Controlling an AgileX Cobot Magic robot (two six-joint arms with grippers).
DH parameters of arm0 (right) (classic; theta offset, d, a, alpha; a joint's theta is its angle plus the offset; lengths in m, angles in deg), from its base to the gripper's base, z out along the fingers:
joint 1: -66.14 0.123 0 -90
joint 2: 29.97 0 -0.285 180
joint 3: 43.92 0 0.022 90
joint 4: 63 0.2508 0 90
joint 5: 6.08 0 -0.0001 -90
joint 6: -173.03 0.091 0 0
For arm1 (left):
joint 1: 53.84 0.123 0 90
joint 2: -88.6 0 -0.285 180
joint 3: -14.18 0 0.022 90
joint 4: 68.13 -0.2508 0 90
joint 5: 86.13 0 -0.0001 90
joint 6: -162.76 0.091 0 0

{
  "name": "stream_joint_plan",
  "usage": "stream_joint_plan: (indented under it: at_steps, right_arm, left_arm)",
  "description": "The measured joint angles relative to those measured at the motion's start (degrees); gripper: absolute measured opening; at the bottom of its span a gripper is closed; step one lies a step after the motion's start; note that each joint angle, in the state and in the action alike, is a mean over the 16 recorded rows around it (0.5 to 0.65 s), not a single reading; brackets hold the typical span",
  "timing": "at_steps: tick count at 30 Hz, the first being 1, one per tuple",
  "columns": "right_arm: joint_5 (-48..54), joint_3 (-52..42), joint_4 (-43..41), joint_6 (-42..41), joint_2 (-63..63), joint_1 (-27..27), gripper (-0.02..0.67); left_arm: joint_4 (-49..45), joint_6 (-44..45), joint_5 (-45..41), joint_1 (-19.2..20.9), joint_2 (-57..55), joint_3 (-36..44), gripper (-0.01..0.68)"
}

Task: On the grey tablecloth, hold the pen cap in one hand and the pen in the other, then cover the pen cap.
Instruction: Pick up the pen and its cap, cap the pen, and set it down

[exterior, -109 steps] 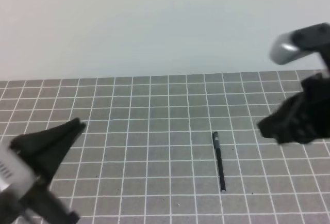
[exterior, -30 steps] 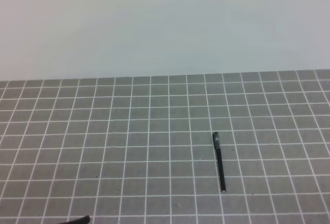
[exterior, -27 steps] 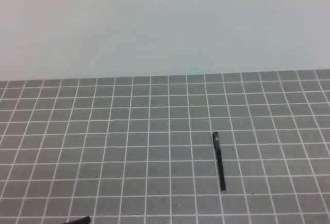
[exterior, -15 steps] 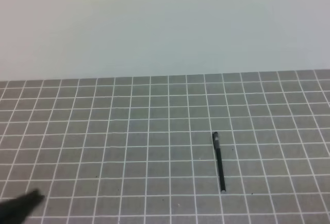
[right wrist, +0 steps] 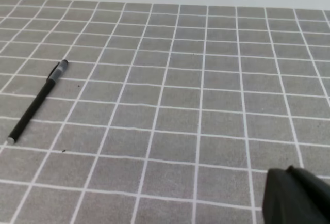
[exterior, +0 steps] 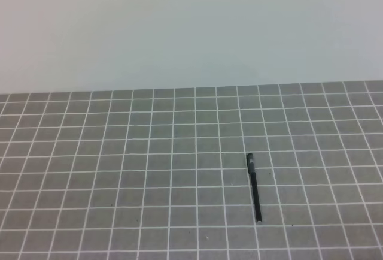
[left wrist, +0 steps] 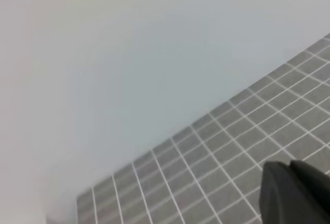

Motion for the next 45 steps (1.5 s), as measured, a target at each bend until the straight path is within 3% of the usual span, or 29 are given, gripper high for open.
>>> stream_joint_plan:
  at_steps: [12,17,27,45]
  right_arm:
    - [0.08,0.00,0.00,0.02,0.00,0.00,-0.003]
    - [0.08,0.00,0.00,0.02,0.03,0.00,-0.003]
    - [0.12,0.00,0.03,0.02,0.08,0.00,-0.004]
    - [0.11,0.00,0.12,0.02,0.09,0.00,-0.004]
  left_arm:
    - [-25.01,-42.65,16.59,1.83,4.87,15.93,-0.002]
    - [-34.17,-54.55,18.40,1.62,7.62,20.35,-0.002]
    - [-36.74,-57.01,13.05,0.77,10.53,21.99,-0.002]
    - [-35.69,-57.01,11.66,-8.76,10.34,22.00,-0.002]
